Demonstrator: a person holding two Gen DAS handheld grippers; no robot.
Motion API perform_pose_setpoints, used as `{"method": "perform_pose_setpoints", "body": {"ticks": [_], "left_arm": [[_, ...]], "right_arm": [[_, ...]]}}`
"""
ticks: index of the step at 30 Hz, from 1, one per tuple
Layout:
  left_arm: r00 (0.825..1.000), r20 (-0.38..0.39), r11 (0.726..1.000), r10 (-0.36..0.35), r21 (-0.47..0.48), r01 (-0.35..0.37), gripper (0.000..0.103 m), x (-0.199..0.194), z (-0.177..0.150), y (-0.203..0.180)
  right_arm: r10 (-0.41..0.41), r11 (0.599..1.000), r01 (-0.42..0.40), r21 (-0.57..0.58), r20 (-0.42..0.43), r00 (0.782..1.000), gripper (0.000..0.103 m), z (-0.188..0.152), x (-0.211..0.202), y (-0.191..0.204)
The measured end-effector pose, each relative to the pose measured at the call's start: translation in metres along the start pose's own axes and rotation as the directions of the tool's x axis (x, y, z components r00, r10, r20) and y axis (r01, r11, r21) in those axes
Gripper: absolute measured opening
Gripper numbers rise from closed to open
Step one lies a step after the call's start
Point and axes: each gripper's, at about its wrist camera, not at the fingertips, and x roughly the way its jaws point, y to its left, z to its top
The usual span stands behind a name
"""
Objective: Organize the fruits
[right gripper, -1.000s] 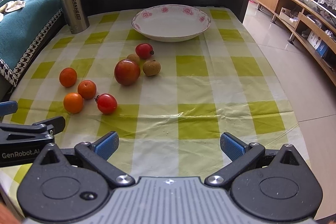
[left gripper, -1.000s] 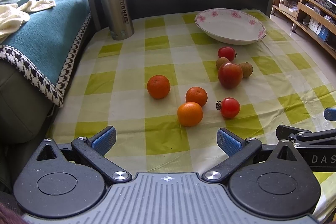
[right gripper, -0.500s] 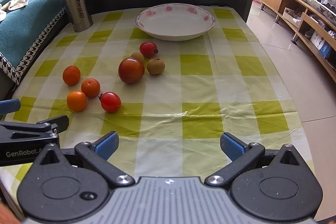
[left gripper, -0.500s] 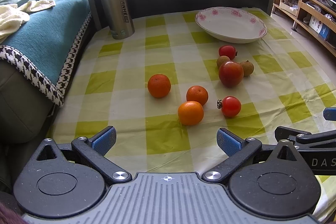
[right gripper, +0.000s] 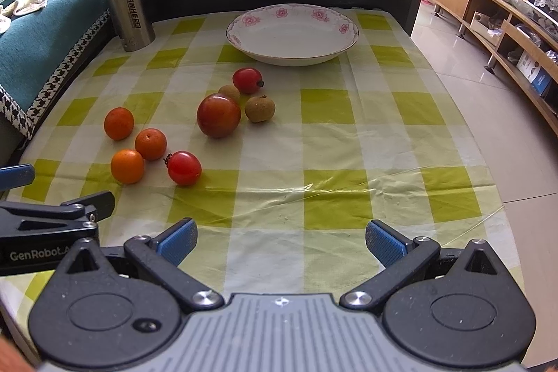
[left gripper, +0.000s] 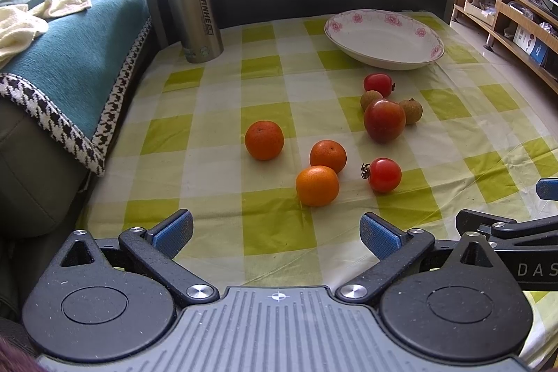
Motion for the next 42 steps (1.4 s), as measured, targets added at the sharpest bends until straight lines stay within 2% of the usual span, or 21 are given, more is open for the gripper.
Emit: {"method": "perform_pose_setpoints", "body": {"ticks": [21,35,37,42], "left_arm": [[1.000,-0.006,0.999,0.016,0.028,-0.016,0.102,0.007,0.003,0.002],[1.000,-0.012,1.000,0.027,0.016,-0.027,0.102,0.012,0.005,0.014],[1.000,-0.011,1.000,0.027,0.010,-0.026,0.102,0.013,0.007,0.018],[1.000,0.000,0.999,0.031,0.026,-0.031,0.102,0.014,0.011,0.025]], "right_arm": [[0.012,1.000,-0.012,-0.017,-0.025,1.000,0.103,0.003,0.010,0.005],[0.082,0.995,-0.084,-0.061,-0.028,0.996,0.103,0.012,0.021,0.017],[0.101,0.992,-0.103,-0.072,-0.026,0.995,0.102,0.016,0.022,0.019],[0.172,0.977,-0.173,-0.126,-0.024,0.985,0.091,0.024,0.026,0.028]]}}
